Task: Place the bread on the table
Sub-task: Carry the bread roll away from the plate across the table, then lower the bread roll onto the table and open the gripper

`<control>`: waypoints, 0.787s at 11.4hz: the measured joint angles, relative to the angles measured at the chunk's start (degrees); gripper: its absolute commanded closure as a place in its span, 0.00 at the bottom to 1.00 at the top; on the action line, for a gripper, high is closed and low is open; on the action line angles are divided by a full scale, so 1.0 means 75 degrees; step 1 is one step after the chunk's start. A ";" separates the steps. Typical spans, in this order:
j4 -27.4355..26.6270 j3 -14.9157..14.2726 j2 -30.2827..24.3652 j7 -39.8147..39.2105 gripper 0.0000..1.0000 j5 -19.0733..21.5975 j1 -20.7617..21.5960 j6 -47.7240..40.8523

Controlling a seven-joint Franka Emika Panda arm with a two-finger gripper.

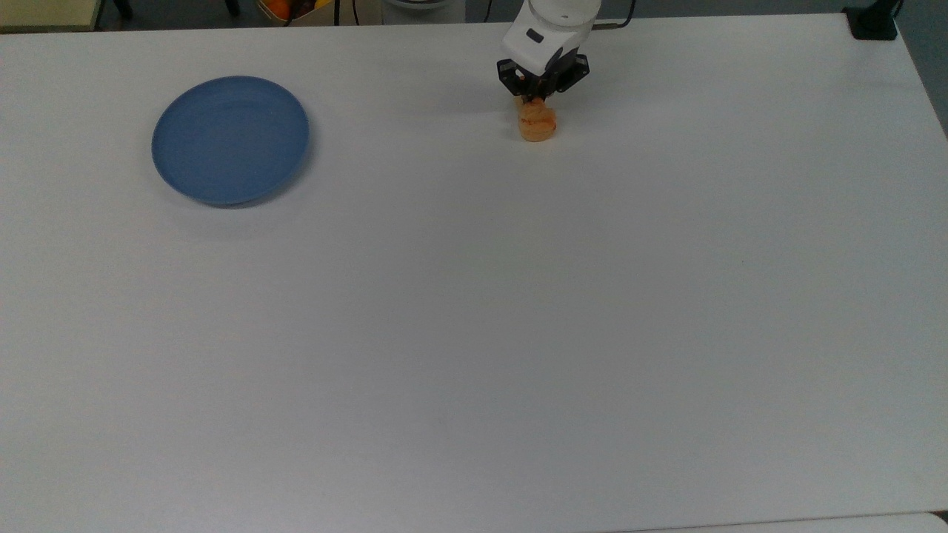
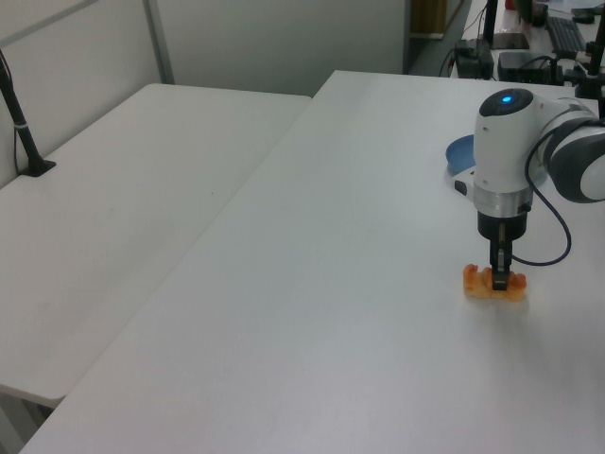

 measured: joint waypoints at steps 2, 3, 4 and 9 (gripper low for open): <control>0.0001 0.0000 0.0016 0.0078 0.78 0.0000 0.0064 0.0000; 0.0020 0.0000 0.0017 0.0083 0.78 0.0000 0.0066 0.0000; 0.0053 0.0000 0.0019 0.0096 0.78 0.0000 0.0079 0.0000; 0.0321 0.0001 0.0158 0.0526 0.52 0.0000 0.0512 0.0000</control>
